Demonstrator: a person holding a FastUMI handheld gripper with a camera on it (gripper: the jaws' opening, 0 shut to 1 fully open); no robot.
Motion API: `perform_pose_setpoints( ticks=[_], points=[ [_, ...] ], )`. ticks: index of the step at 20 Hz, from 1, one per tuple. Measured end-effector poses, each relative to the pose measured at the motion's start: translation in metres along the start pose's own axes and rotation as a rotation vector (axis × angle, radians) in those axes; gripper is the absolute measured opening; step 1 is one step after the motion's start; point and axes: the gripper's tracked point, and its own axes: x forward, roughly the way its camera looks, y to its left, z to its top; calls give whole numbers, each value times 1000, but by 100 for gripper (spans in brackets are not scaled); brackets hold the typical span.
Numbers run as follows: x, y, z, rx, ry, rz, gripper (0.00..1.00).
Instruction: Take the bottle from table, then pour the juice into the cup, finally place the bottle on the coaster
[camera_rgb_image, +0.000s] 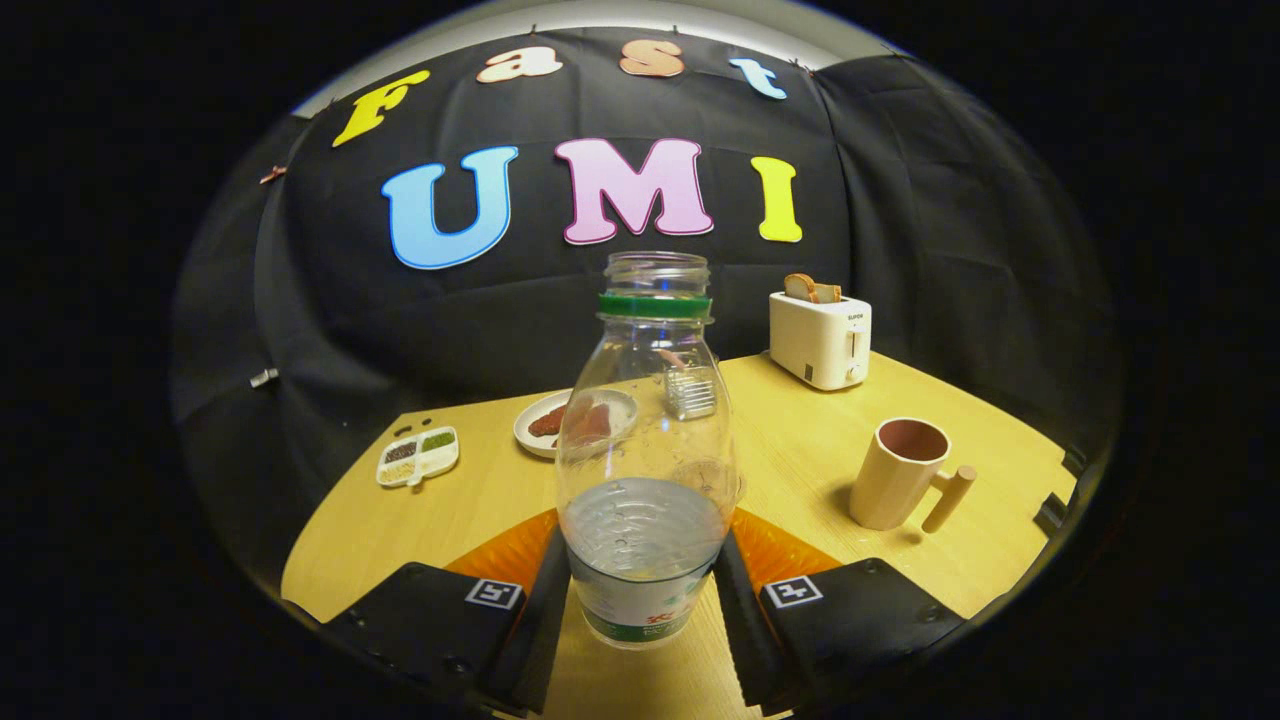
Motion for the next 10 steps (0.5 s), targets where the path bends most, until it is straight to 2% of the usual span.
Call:
perform_pose_setpoints(
  ticks=[5,10],
  points=[
    [5,-4,20,293,13,92,72],
    [17,-26,28,482,64,121,72]
  ],
)
